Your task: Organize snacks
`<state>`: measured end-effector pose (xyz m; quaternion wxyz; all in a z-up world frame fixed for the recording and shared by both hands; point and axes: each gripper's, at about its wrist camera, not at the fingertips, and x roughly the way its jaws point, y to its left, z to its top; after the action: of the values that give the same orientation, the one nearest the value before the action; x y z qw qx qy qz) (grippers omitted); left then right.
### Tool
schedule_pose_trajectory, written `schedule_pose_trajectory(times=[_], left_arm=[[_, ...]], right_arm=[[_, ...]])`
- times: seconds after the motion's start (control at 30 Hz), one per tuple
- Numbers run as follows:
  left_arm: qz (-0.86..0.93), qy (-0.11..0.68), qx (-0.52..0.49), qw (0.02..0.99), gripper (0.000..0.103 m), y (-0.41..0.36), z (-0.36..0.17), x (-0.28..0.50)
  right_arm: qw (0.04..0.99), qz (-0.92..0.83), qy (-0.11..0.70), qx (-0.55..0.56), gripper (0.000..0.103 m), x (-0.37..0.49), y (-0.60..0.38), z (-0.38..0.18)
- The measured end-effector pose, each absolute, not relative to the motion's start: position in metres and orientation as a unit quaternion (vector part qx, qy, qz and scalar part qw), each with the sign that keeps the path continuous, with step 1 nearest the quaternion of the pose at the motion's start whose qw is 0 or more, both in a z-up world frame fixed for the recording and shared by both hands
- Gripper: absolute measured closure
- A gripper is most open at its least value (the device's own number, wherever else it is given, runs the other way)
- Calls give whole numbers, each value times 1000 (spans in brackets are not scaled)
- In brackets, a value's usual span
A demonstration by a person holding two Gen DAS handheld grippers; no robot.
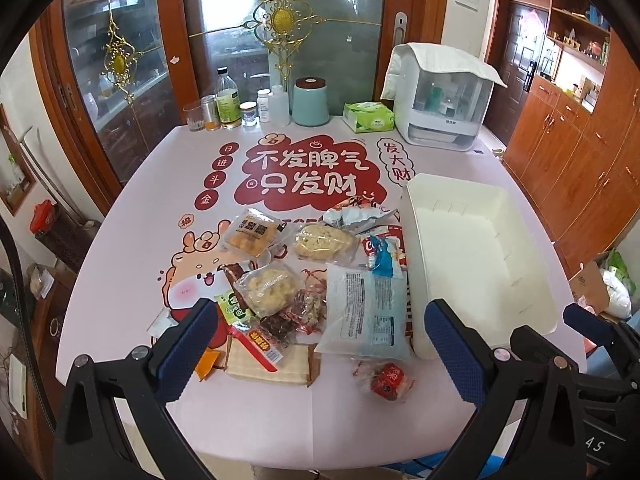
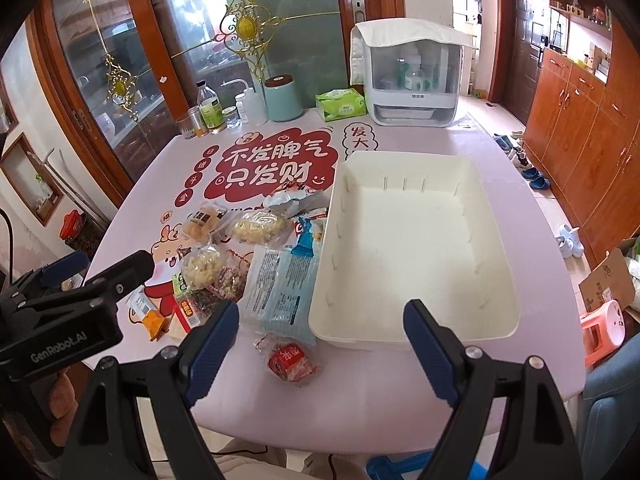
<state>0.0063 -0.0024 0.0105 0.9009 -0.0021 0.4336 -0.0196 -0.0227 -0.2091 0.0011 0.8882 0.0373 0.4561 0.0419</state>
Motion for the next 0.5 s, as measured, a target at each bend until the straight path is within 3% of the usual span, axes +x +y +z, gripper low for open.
schedule_pose_trajectory(times=[0.5], left_arm=[[-1,420,9,908,0,-9,14,3]], right_arm=[[899,39,434,50,18,-15,-222,20]])
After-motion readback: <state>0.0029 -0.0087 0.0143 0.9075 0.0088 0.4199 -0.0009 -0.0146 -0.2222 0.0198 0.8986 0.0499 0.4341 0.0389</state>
